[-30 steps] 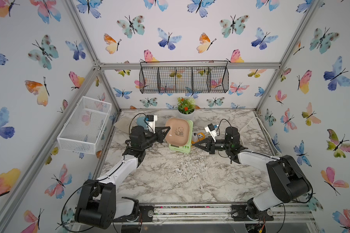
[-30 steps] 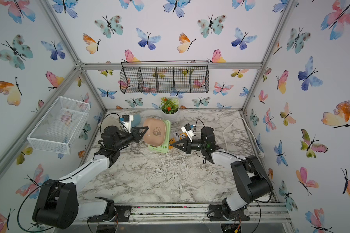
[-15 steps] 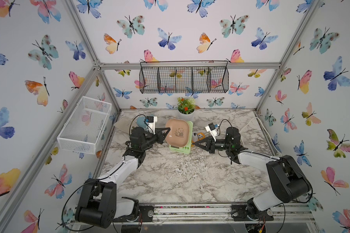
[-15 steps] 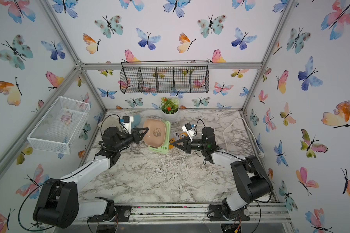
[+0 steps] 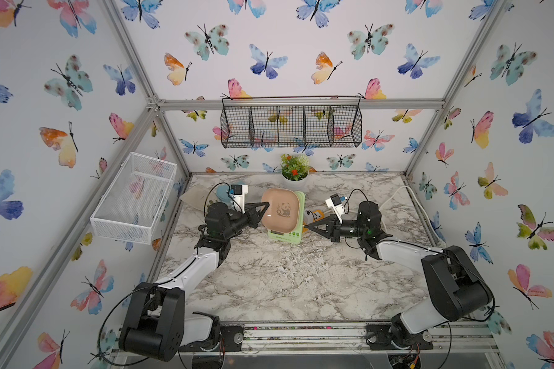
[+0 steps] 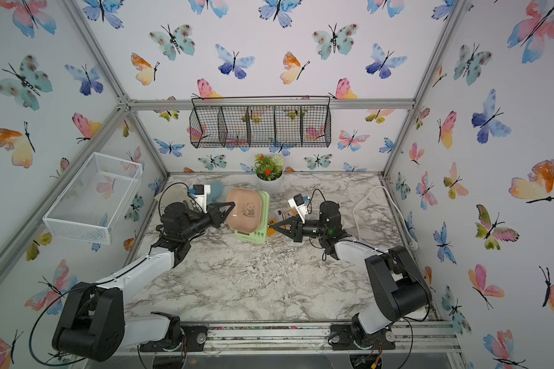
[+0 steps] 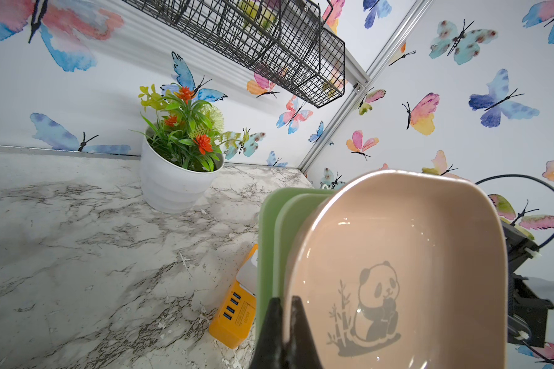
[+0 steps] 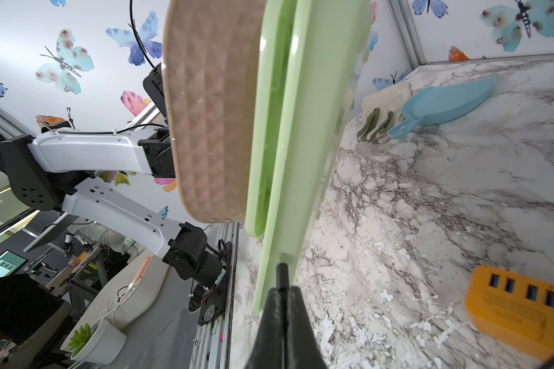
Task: Charge the electronic scale
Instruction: Insert the charging cable into the electronic scale.
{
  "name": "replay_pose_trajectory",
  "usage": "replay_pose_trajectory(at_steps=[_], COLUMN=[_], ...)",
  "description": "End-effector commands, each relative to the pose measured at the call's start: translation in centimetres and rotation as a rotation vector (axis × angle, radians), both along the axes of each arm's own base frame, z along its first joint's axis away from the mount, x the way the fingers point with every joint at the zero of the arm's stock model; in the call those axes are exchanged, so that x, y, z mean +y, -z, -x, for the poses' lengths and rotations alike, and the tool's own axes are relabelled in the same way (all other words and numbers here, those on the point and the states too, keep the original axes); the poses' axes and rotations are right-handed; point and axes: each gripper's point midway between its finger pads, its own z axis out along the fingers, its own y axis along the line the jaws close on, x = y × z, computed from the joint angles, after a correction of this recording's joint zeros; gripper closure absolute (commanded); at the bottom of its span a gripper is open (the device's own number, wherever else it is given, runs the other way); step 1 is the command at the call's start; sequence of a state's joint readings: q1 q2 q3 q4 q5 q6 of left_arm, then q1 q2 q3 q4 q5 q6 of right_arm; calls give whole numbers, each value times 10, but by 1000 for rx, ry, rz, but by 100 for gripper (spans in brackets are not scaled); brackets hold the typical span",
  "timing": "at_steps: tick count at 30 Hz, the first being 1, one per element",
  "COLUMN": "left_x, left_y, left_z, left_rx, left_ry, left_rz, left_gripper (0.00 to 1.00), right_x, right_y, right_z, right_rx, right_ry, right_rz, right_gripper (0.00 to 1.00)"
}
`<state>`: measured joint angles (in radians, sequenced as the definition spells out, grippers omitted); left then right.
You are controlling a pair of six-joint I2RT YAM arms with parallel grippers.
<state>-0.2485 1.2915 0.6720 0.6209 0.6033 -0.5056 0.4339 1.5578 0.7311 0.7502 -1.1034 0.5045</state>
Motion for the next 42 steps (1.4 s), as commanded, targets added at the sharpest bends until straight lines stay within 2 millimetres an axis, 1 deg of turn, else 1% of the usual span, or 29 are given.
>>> replay_pose_trajectory(at_steps=[1, 7, 18, 31, 42], left_x=[-2, -1, -1, -2, -2], left_y=[-30, -35, -35, -37, -31], left_z=[1, -1, -5, -2, -2], left_rx=[-96, -112, -115, -126, -111], left_ry=[13, 2, -5, 6, 1], left_rz=[58, 72, 83, 88, 85], left_gripper=[100, 100, 100, 100, 100], right_x=[3, 3, 4, 5, 6], right_y=[0, 2, 4, 6, 10], right_z=[4, 4, 4, -5, -9], right_rx=[0, 11, 20, 76, 123], right_ry=[-31, -38, -40, -1, 10], right_rz=[-11, -8, -4, 0, 1], right_gripper=[98, 98, 98, 98, 98])
